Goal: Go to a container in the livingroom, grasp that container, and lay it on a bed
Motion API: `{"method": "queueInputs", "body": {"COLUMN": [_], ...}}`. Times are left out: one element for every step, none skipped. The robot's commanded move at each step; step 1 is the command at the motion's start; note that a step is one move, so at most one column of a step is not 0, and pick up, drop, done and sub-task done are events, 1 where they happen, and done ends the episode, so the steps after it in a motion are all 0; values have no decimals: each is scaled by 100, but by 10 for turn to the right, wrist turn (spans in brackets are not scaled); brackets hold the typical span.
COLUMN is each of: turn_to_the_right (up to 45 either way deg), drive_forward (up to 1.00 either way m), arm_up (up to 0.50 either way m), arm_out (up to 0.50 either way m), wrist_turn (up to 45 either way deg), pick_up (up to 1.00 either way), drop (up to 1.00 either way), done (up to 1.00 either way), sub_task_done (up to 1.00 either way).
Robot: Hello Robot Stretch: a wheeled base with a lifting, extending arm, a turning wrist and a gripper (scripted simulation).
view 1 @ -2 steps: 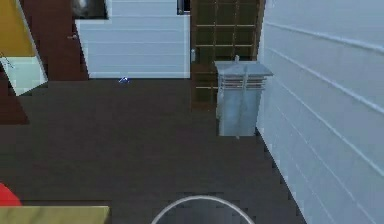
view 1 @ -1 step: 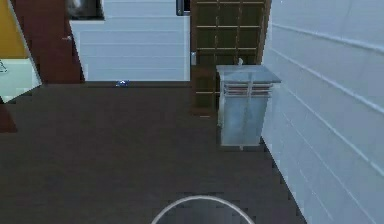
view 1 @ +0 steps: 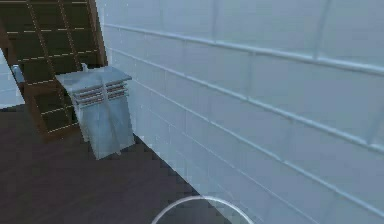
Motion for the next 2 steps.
{"method": "queueInputs", "body": {"turn_to_the_right": [0, -330], "drive_forward": [15, 0], "arm_up": [0, 0], "arm_out": [0, 0], "wrist_turn": [0, 0], "pick_up": [0, 0], "drop": [0, 0], "done": [0, 0], "sub_task_done": [0, 0]}}
